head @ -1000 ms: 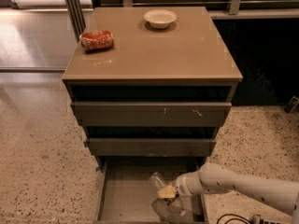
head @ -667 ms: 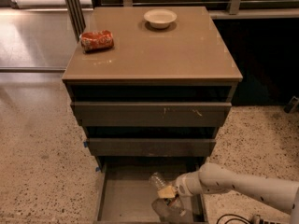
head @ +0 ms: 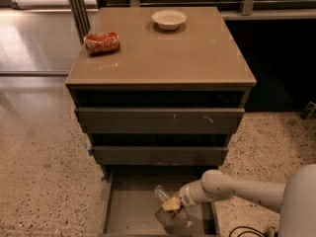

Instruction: Place water bottle into bottom drawer

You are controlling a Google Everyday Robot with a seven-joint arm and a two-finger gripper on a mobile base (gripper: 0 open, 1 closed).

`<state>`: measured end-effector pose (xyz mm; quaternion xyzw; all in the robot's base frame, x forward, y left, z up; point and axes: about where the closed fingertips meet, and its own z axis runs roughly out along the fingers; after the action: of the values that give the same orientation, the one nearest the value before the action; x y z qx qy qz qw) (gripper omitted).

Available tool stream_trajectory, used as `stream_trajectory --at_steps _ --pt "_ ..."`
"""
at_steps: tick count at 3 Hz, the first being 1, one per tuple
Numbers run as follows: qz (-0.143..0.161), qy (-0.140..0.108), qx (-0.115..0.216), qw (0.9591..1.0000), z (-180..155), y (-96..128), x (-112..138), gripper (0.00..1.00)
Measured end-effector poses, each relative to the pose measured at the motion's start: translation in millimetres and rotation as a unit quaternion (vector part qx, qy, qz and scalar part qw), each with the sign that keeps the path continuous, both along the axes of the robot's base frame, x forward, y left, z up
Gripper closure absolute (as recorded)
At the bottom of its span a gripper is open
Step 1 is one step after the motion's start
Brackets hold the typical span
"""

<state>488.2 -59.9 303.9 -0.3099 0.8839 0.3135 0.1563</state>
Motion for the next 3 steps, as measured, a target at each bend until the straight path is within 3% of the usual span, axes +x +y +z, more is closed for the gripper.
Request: stream_trajectory --at_steps 1,3 --pt "-0.002 -0.011 -0.006 0.9999 -41 2 19 1.00" --pt "-0.003 -0.002 -0.008 1.0000 -59 6 19 1.00"
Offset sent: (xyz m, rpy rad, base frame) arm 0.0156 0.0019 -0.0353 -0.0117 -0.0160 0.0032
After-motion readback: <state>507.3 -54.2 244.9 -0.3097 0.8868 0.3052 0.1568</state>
